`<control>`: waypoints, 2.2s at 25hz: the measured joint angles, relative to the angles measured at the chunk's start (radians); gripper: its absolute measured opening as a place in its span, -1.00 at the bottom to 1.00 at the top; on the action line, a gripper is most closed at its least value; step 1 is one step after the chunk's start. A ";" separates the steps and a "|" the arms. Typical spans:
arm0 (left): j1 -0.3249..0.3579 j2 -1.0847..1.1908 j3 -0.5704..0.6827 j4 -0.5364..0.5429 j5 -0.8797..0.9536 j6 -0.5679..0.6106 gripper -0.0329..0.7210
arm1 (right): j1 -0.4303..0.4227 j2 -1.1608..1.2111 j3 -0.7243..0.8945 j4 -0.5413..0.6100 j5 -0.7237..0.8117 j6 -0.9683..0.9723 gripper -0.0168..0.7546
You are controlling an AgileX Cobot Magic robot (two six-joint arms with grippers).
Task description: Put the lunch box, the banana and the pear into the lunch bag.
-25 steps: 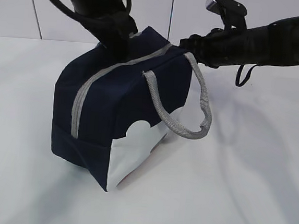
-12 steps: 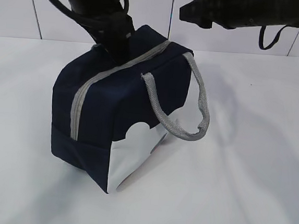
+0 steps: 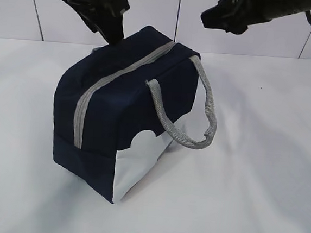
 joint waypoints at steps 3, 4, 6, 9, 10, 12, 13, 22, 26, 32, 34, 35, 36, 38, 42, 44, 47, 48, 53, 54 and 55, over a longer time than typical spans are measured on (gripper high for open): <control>0.000 -0.042 0.000 0.028 0.002 -0.040 0.01 | 0.000 -0.034 0.000 -0.187 0.084 0.126 0.19; 0.000 -0.056 0.000 0.035 0.002 -0.053 0.01 | 0.000 -0.045 -0.002 -0.258 0.120 0.183 0.19; 0.000 -0.076 0.000 0.035 0.005 -0.082 0.01 | 0.000 -0.064 -0.007 -0.374 0.197 0.298 0.19; 0.000 -0.094 0.000 0.035 0.005 -0.123 0.01 | 0.000 -0.095 -0.043 -0.520 0.338 0.509 0.19; 0.000 -0.098 0.000 0.035 0.005 -0.136 0.01 | 0.000 -0.105 -0.061 -0.563 0.394 0.584 0.19; 0.000 -0.105 0.000 0.028 0.005 -0.161 0.01 | 0.000 -0.121 -0.095 -0.634 0.503 0.701 0.19; 0.000 -0.109 0.000 0.028 0.005 -0.174 0.01 | 0.000 -0.130 -0.114 -0.660 0.565 0.750 0.19; 0.000 -0.214 0.000 0.024 0.007 -0.213 0.01 | 0.000 -0.176 -0.177 -0.779 0.681 1.126 0.19; 0.000 -0.263 0.000 0.035 0.009 -0.214 0.01 | 0.000 -0.218 -0.175 -0.809 0.683 1.222 0.19; 0.000 -0.367 0.113 0.035 0.009 -0.214 0.01 | 0.000 -0.369 -0.074 -0.821 0.685 1.255 0.22; 0.000 -0.415 0.178 0.035 0.009 -0.214 0.01 | 0.000 -0.426 -0.026 -0.823 0.687 1.259 0.28; 0.000 -0.445 0.211 0.035 0.011 -0.214 0.01 | 0.000 -0.458 -0.002 -0.825 0.687 1.259 0.30; 0.000 -0.477 0.239 0.035 0.010 -0.214 0.01 | 0.000 -0.486 0.018 -0.825 0.687 1.259 0.31; 0.000 -0.549 0.303 0.035 0.010 -0.214 0.00 | 0.000 -0.556 0.069 -0.827 0.688 1.259 0.33; 0.000 -0.683 0.411 0.035 0.012 -0.214 -0.03 | 0.000 -0.690 0.166 -0.835 0.692 1.261 0.33; 0.000 -0.746 0.456 0.035 0.012 -0.214 -0.03 | 0.000 -0.749 0.212 -0.835 0.694 1.261 0.33; 0.000 -0.844 0.525 0.035 0.014 -0.214 -0.04 | 0.000 -0.843 0.280 -0.835 0.696 1.261 0.33; 0.000 -0.870 0.550 0.035 0.014 -0.214 -0.04 | 0.000 -0.875 0.302 -0.835 0.696 1.261 0.33; 0.000 -1.038 0.662 0.026 0.014 -0.214 -0.04 | 0.000 -1.043 0.406 -0.840 0.698 1.261 0.33; 0.000 -1.078 0.689 0.026 0.014 -0.214 -0.05 | 0.000 -1.083 0.425 -0.840 0.700 1.261 0.33; 0.000 -1.117 0.708 0.026 0.015 -0.214 -0.05 | 0.000 -1.123 0.445 -0.842 0.700 1.261 0.33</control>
